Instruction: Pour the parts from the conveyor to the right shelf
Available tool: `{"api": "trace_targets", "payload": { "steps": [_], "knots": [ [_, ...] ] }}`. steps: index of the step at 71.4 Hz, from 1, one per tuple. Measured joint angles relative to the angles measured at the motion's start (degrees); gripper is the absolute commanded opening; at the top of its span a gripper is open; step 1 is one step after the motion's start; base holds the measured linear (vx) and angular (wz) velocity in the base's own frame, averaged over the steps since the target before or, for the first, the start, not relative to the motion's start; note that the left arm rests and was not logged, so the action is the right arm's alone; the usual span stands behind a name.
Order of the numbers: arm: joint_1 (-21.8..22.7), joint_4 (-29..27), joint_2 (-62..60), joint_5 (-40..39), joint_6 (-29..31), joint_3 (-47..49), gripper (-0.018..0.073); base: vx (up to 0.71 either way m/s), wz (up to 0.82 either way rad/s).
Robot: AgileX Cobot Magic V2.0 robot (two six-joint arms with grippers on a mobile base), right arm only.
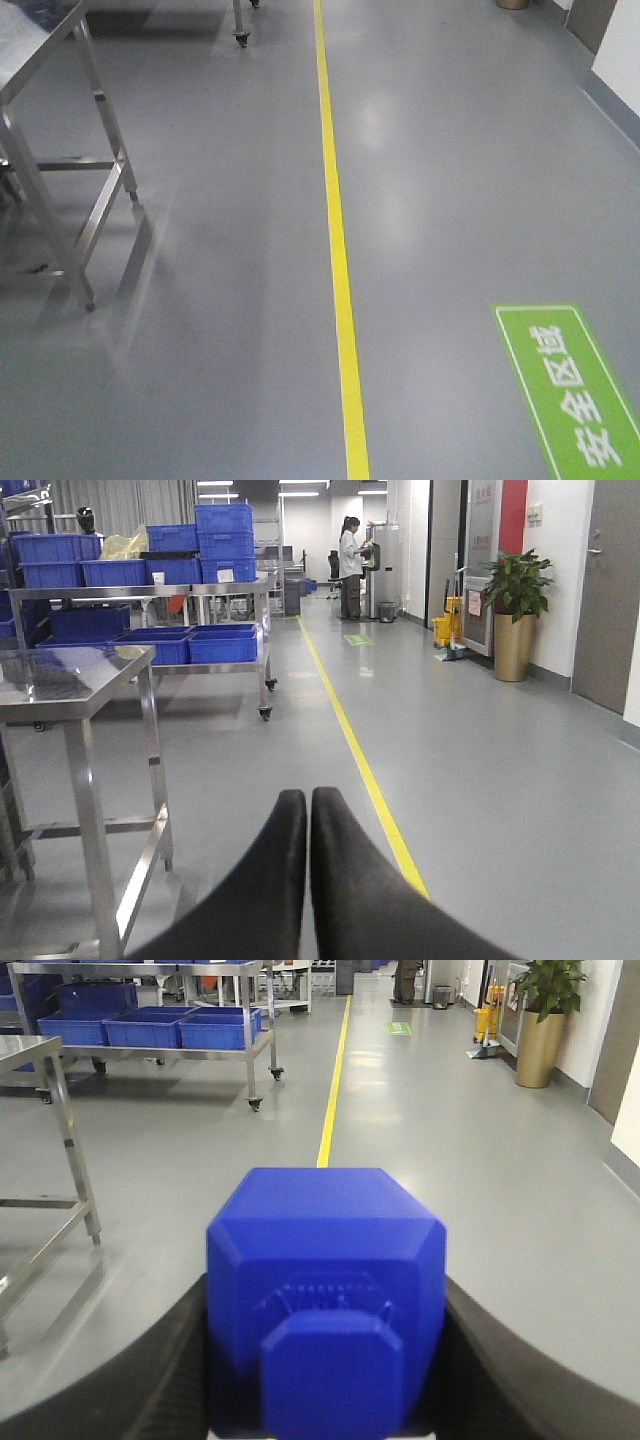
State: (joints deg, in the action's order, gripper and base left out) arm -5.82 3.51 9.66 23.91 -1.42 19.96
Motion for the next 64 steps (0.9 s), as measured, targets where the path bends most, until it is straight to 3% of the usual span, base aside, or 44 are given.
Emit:
{"api": "trace_targets", "payload": {
  "steps": [64],
  "knots": [
    [0.00,0.00,0.00,0.00,0.00,0.00,-0.0005,0.72,0.04]
  ]
}}
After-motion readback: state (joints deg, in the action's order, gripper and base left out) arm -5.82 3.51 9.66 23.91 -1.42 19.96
